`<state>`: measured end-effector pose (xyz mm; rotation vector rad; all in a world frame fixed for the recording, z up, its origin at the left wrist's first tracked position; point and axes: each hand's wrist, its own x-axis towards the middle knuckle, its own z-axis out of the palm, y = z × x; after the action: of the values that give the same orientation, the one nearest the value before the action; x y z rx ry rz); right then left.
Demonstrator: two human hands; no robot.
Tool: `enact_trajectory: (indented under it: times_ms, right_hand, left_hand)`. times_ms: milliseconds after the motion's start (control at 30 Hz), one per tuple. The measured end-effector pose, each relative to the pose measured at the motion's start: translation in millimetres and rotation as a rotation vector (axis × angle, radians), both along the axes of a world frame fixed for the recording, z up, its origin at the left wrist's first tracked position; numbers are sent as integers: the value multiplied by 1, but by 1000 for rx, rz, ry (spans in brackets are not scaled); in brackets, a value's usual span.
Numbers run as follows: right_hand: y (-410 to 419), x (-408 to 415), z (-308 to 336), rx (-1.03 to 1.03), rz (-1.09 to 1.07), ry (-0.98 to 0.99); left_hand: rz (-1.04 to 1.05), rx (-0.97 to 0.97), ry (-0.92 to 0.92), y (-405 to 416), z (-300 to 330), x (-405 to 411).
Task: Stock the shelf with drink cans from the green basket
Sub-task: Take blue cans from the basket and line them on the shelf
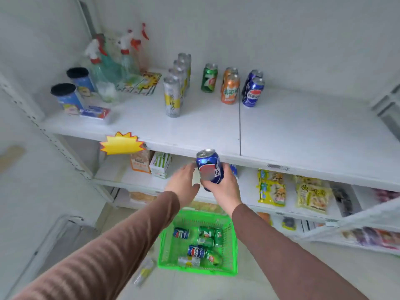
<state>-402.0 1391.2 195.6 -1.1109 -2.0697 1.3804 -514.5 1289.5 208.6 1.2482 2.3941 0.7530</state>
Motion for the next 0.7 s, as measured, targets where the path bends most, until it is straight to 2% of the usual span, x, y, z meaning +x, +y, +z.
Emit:
enact_trajectory:
  times_ms: [233, 700]
  right_hand:
    - [43, -19, 48, 9, -119, 139]
    - [202, -18, 20, 20, -197, 108]
  left_hand:
    - [-28, 109, 1, 47, 51, -20]
    - [-17, 72, -25, 188, 28, -18]
